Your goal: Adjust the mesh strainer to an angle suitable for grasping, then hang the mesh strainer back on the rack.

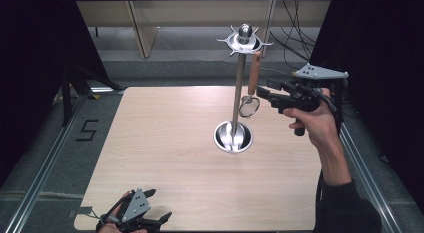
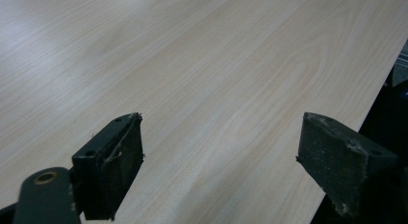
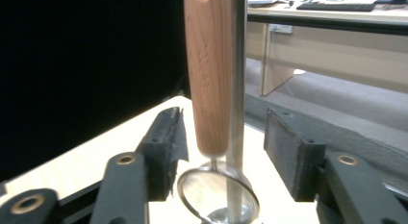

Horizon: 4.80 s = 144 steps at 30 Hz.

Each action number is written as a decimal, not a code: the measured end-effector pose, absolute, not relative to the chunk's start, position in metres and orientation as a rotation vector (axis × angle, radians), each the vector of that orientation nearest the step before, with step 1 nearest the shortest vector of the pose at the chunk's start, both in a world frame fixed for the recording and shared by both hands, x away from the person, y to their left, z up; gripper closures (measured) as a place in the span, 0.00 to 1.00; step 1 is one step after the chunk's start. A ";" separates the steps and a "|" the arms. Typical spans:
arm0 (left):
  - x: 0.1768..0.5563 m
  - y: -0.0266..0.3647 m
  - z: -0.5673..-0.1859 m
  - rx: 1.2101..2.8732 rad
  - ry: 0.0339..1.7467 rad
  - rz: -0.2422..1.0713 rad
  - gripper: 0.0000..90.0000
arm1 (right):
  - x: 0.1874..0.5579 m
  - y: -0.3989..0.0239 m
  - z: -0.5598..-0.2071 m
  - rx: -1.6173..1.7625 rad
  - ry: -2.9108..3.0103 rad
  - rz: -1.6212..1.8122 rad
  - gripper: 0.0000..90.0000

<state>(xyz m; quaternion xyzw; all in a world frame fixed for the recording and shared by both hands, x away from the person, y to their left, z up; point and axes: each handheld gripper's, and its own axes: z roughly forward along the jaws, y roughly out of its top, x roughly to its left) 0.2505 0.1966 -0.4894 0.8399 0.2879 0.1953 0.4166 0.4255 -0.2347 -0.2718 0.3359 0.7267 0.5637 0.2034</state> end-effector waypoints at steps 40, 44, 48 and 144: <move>0.251 0.194 -0.487 2.085 0.705 0.496 0.17 | 0.395 -0.257 -0.359 1.000 2.071 1.391 0.45; 0.251 0.195 -0.487 2.107 0.713 0.486 0.17 | 0.392 -0.257 -0.362 1.030 2.063 1.394 0.45; 0.252 0.195 -0.487 2.112 0.693 0.505 0.17 | 0.393 -0.257 -0.365 1.014 2.077 1.384 0.44; 0.250 0.196 -0.489 2.126 0.709 0.522 0.17 | 0.356 -0.208 -0.471 1.008 2.414 1.187 0.33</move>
